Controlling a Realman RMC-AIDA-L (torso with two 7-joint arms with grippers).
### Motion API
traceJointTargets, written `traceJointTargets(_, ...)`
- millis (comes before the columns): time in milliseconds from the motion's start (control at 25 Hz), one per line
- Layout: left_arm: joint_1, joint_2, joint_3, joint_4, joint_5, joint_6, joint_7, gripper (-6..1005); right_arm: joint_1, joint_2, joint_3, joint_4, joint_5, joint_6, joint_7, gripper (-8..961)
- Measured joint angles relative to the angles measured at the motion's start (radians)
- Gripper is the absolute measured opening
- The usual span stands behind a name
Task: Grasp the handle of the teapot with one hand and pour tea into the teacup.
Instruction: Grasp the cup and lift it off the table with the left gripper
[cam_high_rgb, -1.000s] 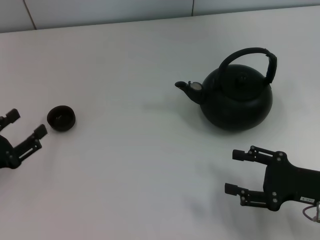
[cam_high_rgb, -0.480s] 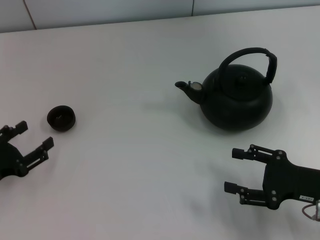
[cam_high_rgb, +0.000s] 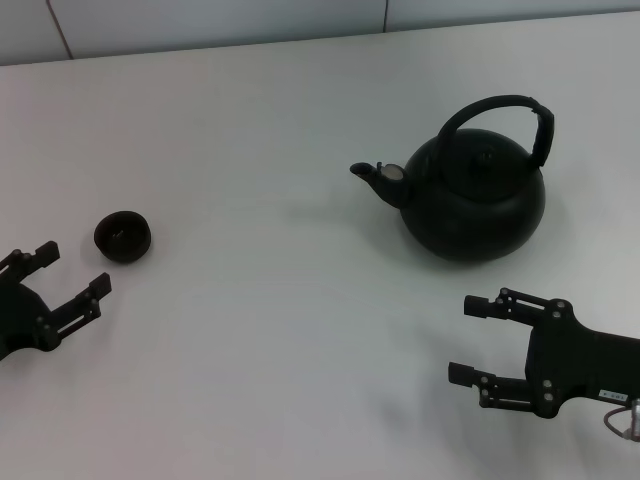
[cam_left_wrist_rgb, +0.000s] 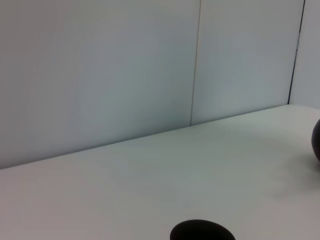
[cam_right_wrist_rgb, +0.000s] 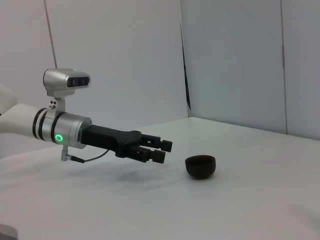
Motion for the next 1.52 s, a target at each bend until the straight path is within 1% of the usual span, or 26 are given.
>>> traceJointTargets(240,-0.015,-0.003,0.0,-0.01,-0.001,-0.023,0.002,799,0.0,0.0,0.0,0.0,0.0,0.0,0.0,777)
traceJointTargets(400,-0.038,-0.003,0.0,-0.019,0.0,-0.05,0.003,799,-0.001,0.0,0.002,0.0,0.001,0.0,0.0,776)
traceJointTargets(480,-0.059,-0.001,0.007,-0.038,0.003,-0.084,0.004,799,-0.002,0.0,0.006,0.0,0.002,0.0,0.0,776)
traceJointTargets(640,-0.063,-0.002,0.01,-0.04,0.003,-0.091,0.007,799,-0.003,-0.001,0.009,0.0,0.002,0.0,0.0,777)
traceJointTargets(760,-0.085,-0.003,0.014,-0.063,0.004,-0.129,0.026,799,-0.003,-0.001,0.01,0.0,0.002,0.0,0.0,777)
traceJointTargets(1080,-0.119,-0.002,0.014,-0.079,0.002,-0.179,0.029,799,0.0,-0.002,0.011,-0.002,0.002,-0.005,0.005,776)
traceJointTargets(1520,-0.151,-0.002,0.014,-0.109,0.002,-0.229,0.054,799,0.0,-0.002,0.011,0.0,0.002,-0.005,0.008,776)
